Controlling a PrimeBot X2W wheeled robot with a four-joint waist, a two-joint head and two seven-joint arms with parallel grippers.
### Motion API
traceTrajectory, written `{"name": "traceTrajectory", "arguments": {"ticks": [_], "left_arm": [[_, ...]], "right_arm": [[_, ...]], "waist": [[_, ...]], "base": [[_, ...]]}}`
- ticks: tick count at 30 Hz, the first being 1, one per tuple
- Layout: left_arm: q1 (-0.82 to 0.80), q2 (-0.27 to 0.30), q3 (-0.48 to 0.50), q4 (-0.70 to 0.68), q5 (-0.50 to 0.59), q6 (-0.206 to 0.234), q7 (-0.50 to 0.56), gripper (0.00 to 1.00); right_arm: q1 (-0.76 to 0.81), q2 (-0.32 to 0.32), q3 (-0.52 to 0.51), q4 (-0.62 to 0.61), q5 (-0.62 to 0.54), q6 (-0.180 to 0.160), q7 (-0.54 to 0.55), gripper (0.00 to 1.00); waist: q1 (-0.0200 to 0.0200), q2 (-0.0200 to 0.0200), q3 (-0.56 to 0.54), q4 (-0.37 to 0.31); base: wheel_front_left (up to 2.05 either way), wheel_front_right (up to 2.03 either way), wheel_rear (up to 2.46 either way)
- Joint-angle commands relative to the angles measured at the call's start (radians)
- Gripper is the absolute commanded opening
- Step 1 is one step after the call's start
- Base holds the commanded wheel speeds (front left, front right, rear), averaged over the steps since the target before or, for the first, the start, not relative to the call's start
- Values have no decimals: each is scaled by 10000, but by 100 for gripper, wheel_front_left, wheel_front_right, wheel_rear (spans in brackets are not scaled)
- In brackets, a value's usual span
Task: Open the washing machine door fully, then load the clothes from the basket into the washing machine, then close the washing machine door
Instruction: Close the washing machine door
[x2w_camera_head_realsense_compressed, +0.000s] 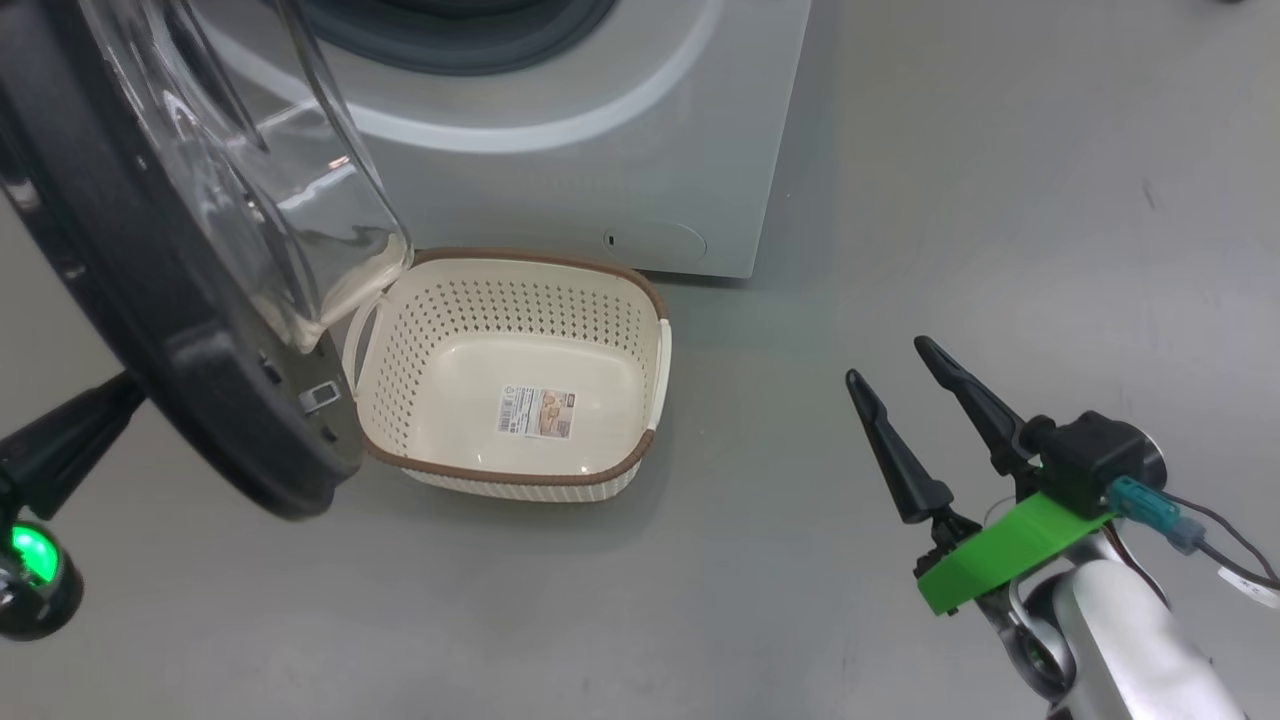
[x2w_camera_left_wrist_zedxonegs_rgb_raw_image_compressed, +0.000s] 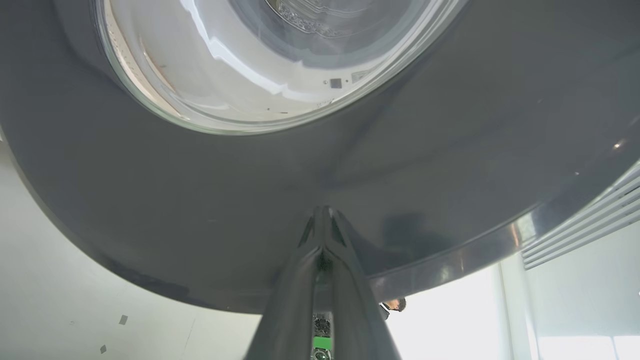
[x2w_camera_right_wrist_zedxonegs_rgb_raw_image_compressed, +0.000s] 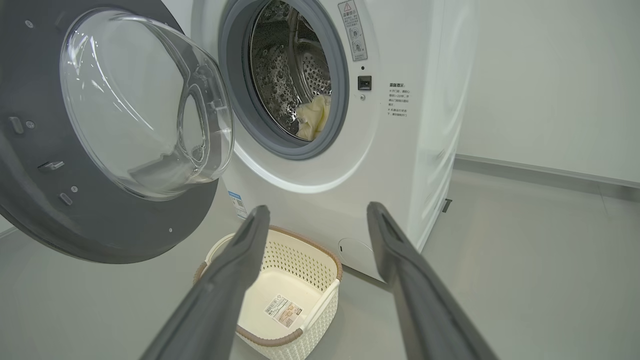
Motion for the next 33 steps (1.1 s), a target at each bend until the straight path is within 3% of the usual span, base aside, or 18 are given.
{"name": "traceTrajectory", "arguments": {"ticks": [1,10,17,33], "left_arm": [[-190,244,195,-444,-55,2,64,0],[-141,-731,-408,-695,82,-156,-207,0],[-183,-1167,-643,-585,419,-384,-644,0],[-1064,-2493,-832,686,1060,-1042,-2449,0]], "right_arm": [[-72,58,79,-358,79,-27,-96,100],[-63,133,107,-352,96,-27,-97,100],[-52,130,59,-343,107,-27,-97,100],[16,205,43,-316,147,-27,-97,100]], "waist": [[0,-1,-42,-73],[0,-1,-154,-475],[0,-1,-188,-818],[0,-1,-230,-1778]], "base": [[0,0,0],[0,0,0],[0,0,0],[0,0,0]]}}
